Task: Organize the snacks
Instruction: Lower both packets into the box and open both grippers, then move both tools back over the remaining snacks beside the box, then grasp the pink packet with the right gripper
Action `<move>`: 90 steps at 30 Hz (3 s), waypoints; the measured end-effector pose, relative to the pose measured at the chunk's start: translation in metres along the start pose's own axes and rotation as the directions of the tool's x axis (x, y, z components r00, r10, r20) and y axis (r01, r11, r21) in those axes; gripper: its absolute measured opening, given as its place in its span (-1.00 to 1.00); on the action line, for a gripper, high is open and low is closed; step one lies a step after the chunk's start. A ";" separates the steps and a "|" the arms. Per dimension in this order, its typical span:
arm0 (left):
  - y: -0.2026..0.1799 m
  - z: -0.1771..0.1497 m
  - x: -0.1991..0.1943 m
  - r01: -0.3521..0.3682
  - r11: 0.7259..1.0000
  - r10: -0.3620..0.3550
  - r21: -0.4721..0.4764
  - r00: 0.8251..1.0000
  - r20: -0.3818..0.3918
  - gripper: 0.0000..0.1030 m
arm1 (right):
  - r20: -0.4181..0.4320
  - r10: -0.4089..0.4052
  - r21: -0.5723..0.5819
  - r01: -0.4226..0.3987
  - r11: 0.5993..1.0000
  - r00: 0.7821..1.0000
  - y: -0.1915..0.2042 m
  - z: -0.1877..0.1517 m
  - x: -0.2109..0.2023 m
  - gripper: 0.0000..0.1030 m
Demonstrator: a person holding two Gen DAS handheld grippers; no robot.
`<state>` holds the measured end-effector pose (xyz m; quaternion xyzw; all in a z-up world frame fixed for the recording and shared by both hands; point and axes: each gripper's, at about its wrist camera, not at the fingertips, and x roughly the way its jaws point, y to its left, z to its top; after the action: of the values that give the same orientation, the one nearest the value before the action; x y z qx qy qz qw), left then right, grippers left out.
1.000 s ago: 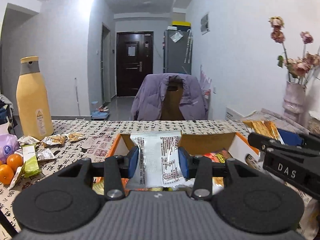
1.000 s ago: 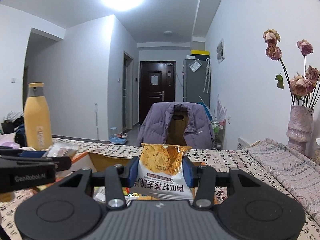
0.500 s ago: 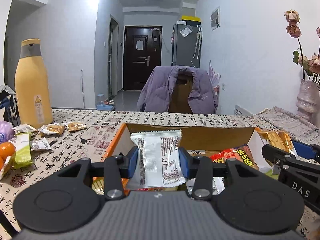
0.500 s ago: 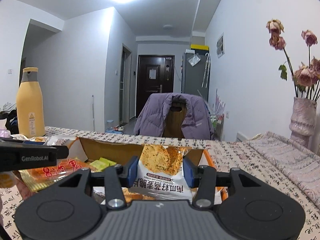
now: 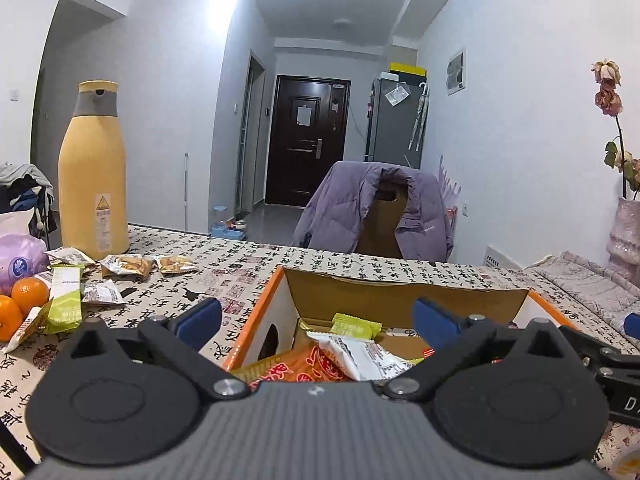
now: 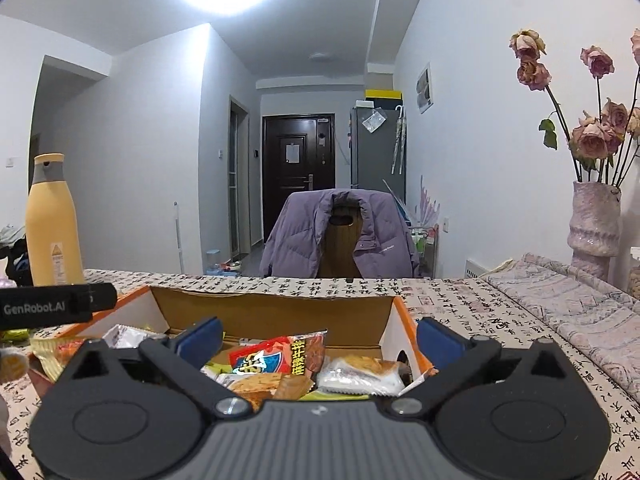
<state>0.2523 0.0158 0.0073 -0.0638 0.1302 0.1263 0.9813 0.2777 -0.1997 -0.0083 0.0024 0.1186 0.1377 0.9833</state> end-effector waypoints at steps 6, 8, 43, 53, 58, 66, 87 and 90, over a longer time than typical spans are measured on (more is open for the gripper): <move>-0.002 0.006 -0.003 -0.009 1.000 0.009 -0.015 1.000 0.003 1.00 | 0.009 0.001 0.005 -0.001 1.000 1.000 -0.001 0.002 -0.001 1.00; -0.001 0.010 -0.006 -0.006 1.000 0.007 -0.023 1.000 0.003 1.00 | 0.018 0.004 0.005 -0.005 1.000 1.000 -0.002 0.003 -0.002 1.00; 0.036 -0.055 -0.096 0.104 0.988 -0.083 0.110 0.981 -0.177 1.00 | -0.188 0.023 -0.097 -0.042 0.994 0.982 0.008 -0.034 -0.096 1.00; 0.048 -0.067 -0.087 0.121 0.991 -0.108 0.055 0.972 -0.208 1.00 | -0.245 0.009 -0.050 -0.022 0.999 0.970 -0.002 -0.050 -0.099 1.00; 0.050 -0.066 -0.088 0.119 0.992 -0.109 0.040 0.974 -0.201 1.00 | -0.261 0.000 -0.056 -0.015 0.998 0.965 -0.001 -0.050 -0.096 1.00; 0.050 -0.066 -0.088 0.116 0.992 -0.106 0.040 0.974 -0.200 1.00 | -0.327 -0.005 -0.061 -0.015 0.998 0.945 0.002 -0.052 -0.078 1.00; 0.052 -0.067 -0.085 0.109 0.994 -0.100 0.027 0.972 -0.212 1.00 | -0.436 0.061 -0.049 -0.091 0.995 0.898 0.022 -0.061 -0.032 0.19; 0.053 -0.067 -0.085 0.109 0.994 -0.101 0.024 0.972 -0.214 1.00 | -0.431 0.060 -0.053 -0.092 0.994 0.900 0.023 -0.062 -0.034 0.18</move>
<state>0.1428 0.0359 -0.0391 -0.0664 0.2329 0.0643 0.9681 0.2251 -0.1888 -0.0593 -0.0587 0.3265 0.1773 0.9265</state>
